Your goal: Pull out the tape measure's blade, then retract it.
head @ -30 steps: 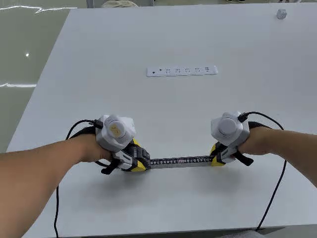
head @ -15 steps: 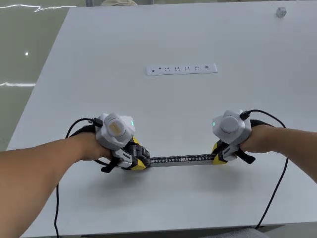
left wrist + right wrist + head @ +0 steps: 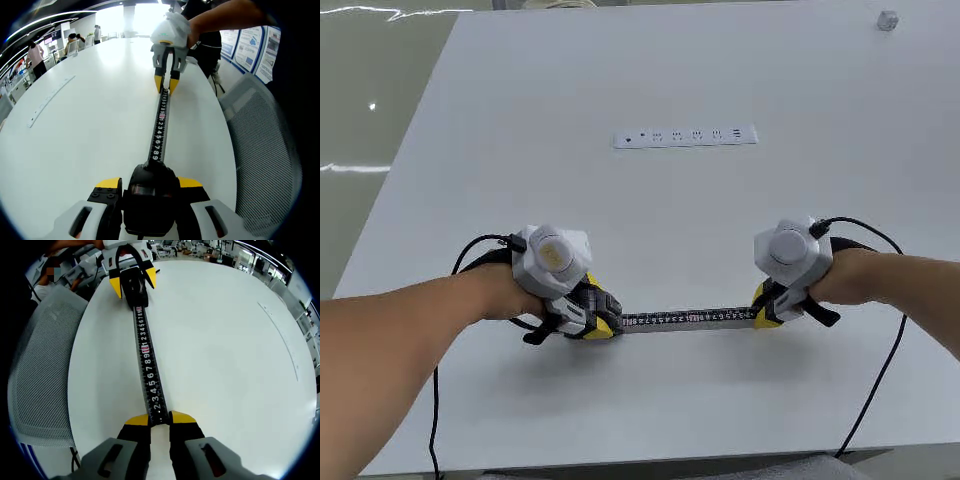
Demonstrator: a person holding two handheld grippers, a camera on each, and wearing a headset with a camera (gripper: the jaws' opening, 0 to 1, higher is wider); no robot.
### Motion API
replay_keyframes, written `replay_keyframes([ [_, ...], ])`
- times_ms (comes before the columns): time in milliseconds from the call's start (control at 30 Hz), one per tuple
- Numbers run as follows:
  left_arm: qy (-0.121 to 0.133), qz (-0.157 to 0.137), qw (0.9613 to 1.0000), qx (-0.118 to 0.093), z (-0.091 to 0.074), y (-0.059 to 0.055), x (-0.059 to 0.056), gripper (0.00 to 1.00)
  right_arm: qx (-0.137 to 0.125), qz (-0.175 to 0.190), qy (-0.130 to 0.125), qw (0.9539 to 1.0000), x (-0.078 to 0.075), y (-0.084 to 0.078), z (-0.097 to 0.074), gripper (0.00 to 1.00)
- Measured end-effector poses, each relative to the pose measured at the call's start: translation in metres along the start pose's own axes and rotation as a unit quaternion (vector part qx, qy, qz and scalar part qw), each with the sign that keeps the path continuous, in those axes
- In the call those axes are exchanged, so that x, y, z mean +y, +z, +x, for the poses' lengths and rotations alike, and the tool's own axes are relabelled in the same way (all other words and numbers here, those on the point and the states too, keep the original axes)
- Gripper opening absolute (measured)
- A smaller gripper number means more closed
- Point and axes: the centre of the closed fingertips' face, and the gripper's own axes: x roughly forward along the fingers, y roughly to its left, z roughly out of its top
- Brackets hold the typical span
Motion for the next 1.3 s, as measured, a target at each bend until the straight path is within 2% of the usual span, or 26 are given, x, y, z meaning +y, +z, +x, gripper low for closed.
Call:
replay_keyframes([
  [1300,0.001,-0.003,1.0,-0.002,-0.002,0.001,-0.004,0.38,0.008,0.003,-0.004,1.0,-0.003,-0.015,-0.006,0.13],
])
